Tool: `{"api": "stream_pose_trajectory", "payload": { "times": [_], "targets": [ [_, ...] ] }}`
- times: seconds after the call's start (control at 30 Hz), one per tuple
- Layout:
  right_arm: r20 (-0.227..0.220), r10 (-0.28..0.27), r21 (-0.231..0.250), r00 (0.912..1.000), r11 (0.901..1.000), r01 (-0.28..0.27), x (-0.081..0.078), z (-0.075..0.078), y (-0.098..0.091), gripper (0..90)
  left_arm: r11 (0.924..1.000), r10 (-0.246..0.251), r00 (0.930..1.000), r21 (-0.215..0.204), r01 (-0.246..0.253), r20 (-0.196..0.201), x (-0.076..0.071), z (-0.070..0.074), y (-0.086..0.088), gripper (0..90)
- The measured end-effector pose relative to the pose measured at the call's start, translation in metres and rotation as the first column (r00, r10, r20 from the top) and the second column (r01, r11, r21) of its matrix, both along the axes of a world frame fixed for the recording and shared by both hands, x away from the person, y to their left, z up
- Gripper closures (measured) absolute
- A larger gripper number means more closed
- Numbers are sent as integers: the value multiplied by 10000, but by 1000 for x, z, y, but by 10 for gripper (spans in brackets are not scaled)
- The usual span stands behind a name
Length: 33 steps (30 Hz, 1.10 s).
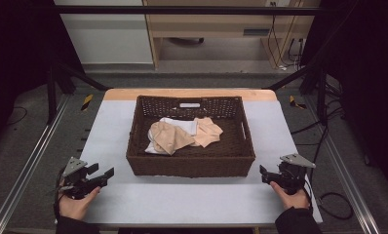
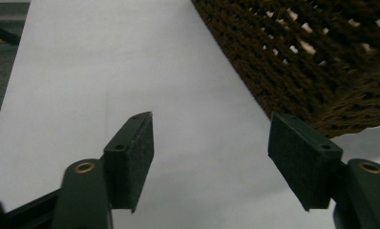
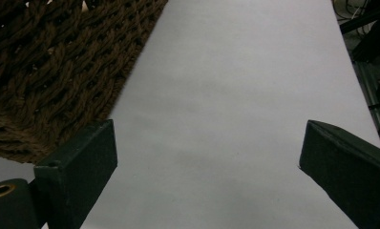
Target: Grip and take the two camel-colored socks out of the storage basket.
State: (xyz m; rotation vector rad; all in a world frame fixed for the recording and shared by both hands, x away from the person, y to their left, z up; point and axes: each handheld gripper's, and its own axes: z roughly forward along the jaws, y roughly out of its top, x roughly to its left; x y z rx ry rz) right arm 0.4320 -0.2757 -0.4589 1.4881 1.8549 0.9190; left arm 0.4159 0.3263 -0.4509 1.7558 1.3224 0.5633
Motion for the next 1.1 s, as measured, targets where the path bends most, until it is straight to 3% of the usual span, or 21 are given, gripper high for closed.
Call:
{"api": "stream_pose_trajectory", "payload": {
  "times": [0.13, 0.23, 0.47, 0.7, 0.87, 1.1],
  "targets": [
    [40, -86, 111, 10000, 9999, 85, 1, 0, -2, 48, 10000, -38, 9998, -7, 39, 182, -1, 7, -1, 365],
    [224, -108, 48, 9997, 9999, 107, 1, 1, -2, 42, 9997, 47, 9996, -233, -40, 280, 2, 15, -2, 384],
    [538, -232, 78, 9983, 9997, 228, 1, 3, -4, 35, 9997, -110, 9972, -191, 124, 733, 11, 36, -9, 403],
    [641, -72, 138, 9979, 9999, 64, -1, 4, -4, 37, 9990, -286, 9904, -315, 332, 1356, 20, 70, -25, 402],
    [632, -84, 111, 9980, 9999, 77, -1, 3, -4, 38, 9981, -434, 9876, -375, 496, 1508, 27, 85, -38, 397],
    [627, -77, 150, 9980, 9999, 68, -1, 3, -5, 41, 9969, -540, 9862, -486, 623, 1563, 40, 95, -54, 392]
  ]
}}
